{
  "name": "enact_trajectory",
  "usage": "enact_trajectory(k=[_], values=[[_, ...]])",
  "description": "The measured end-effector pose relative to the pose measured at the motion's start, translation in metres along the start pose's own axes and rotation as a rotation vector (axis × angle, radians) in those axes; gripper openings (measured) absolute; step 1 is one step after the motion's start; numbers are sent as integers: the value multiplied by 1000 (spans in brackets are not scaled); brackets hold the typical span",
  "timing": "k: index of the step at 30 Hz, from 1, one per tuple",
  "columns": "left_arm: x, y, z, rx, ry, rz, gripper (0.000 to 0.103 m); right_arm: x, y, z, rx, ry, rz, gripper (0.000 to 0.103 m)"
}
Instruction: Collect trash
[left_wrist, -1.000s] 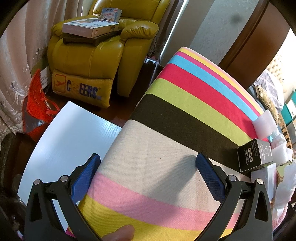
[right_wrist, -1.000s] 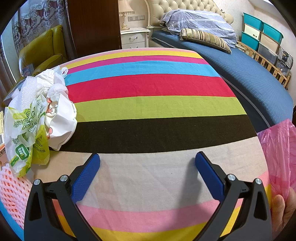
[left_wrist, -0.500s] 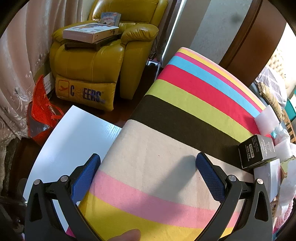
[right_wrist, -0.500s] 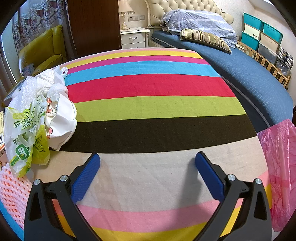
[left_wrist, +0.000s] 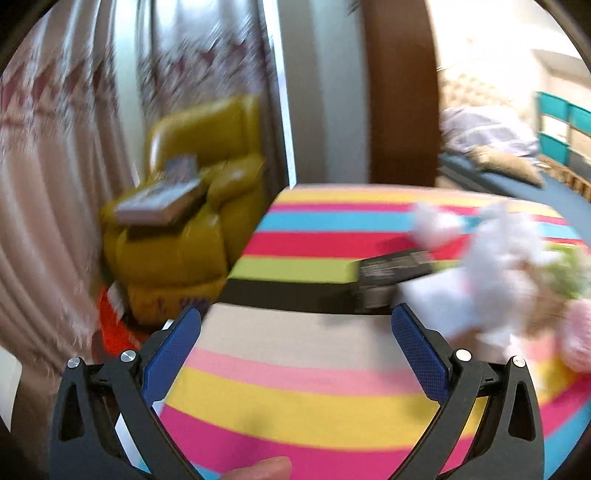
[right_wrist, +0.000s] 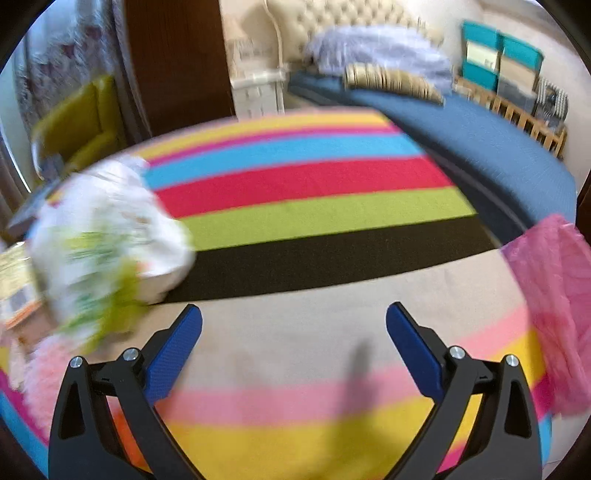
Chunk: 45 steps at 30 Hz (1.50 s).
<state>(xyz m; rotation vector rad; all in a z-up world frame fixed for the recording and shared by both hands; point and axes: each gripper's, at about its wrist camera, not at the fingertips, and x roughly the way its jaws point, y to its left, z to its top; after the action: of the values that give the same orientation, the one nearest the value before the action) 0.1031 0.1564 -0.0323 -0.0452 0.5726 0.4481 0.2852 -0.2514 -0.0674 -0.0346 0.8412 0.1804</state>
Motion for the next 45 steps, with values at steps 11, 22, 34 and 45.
enact_trajectory(k=[11,22,34,45], values=[[-129,-79,-31,107,-188,-171,97,-185,66,-100,-153,-349,176,99],[-166,-114,-51,180,-244,-236,97,-232,75,-130,-209,-451,109,99],[-164,-89,-57,104,-250,-268,97,-233,92,-134,-231,-467,124,99],[-162,-87,-58,96,-239,-278,97,-230,90,-132,-216,-459,129,99]])
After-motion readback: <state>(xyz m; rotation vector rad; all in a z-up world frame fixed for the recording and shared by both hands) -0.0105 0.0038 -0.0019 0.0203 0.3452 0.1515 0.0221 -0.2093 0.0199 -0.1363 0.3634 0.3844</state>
